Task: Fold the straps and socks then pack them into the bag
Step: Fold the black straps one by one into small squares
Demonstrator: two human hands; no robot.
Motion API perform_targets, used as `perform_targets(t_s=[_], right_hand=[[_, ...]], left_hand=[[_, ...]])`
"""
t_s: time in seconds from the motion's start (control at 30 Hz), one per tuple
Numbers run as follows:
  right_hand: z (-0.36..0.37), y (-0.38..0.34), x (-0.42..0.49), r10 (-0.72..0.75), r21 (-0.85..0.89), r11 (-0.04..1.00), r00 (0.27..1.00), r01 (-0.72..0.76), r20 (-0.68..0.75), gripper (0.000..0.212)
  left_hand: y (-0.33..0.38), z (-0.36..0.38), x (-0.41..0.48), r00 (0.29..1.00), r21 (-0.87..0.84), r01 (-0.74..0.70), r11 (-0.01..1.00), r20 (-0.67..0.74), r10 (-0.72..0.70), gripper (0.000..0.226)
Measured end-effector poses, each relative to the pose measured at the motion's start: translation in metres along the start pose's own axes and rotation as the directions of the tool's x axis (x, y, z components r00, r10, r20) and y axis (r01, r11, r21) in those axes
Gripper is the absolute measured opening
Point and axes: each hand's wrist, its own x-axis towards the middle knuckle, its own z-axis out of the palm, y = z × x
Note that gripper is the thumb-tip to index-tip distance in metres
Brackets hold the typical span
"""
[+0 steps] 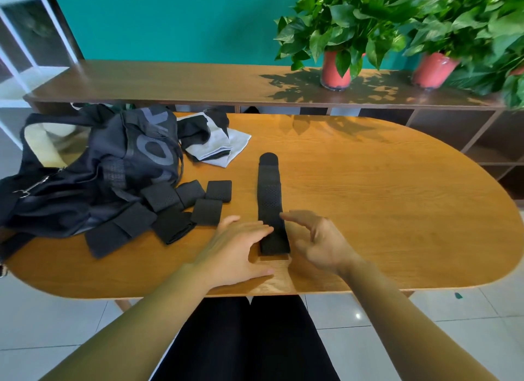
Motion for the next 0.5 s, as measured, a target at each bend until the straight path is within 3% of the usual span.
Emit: perform_targets(t_s=[0.17, 0.33, 0.5], right_hand=[[0.013, 0.002, -0.015, 0.052, -0.087, 0.995, 0.997, -0.047, 0.059, 0.066], [0.027, 0.009, -0.014, 0.004, -0.092, 0.996, 0.993, -0.015, -0.120, 0.037], [0.038, 0.004, -0.005, 0.132, 0.033, 0.991, 0.939, -0.128, -0.319, 0.011]], left_hand=[[0.004, 0.005, -0.003, 0.996, -0.058, 0.082, 0.995, -0.033, -0.084, 0.067], [0.001, 0.013, -0.005, 0.977, -0.157, 0.186, 0.970, -0.073, -0.200, 0.040], [0.000, 0.022, 0.002, 0.916, -0.302, 0.268, 0.915, -0.215, -0.339, 0.026]])
